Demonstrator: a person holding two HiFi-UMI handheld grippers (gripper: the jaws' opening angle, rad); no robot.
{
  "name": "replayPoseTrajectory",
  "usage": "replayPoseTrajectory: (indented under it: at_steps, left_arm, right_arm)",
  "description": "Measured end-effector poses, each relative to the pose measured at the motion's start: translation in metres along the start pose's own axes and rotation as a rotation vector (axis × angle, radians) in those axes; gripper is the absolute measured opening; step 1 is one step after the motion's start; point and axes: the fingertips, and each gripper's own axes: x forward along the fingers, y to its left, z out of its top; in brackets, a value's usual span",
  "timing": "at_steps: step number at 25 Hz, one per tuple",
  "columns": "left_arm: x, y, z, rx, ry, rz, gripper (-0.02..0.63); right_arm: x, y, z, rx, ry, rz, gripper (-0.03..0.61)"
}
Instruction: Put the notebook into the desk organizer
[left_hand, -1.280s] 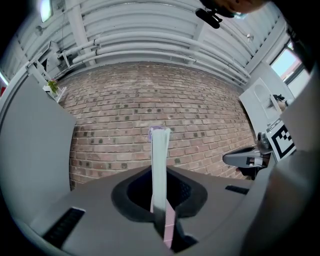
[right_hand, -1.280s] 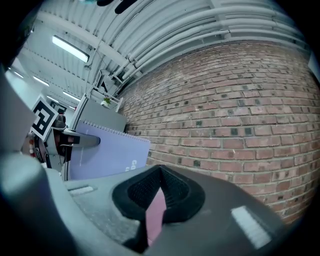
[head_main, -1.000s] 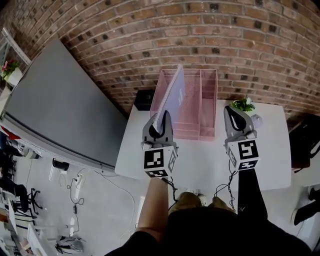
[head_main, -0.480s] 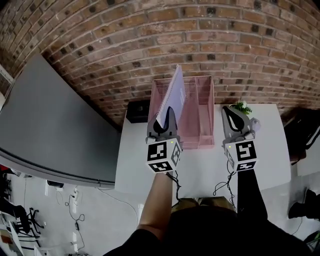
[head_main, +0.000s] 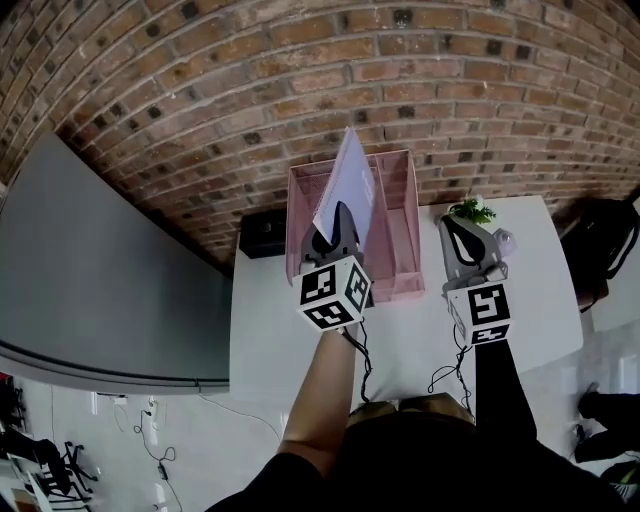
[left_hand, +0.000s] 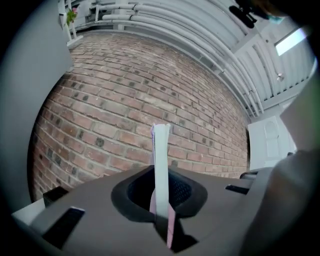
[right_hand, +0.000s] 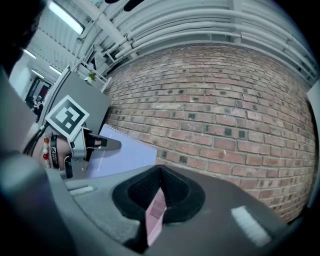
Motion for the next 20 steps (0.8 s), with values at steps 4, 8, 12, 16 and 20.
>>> replayPoseTrajectory:
  at_steps: [4,8,12,16,20]
  left_arm:
    - [0.007,0.014,-0.019,0.082,0.042,0.089,0.035]
    - [0.006,0.025,-0.025,0.210,0.091,0.165,0.035]
    - [0.004,0.028,-0.028,0.349,0.153,0.202,0.046]
    - [0.007,0.037,-0.031,0.477,0.212,0.273,0.081]
    - [0.003,0.048,-0.043,0.554,0.284,0.328,0.120]
  right_arm:
    - [0.000,-0.008,-0.009,0.001,0.018,-0.007,0.000]
    - [0.007,-0.012,-0.015,0.023,0.020,-0.003,0.000]
    - [0.020,-0.007,-0.017,0.022,0.016,0.048,0.000]
    - [0.039,-0.006,-0.010,0.021,-0.020,0.108,0.000]
    - [0.055,-0.005,-0.014,0.038,-0.023,0.163,0.000]
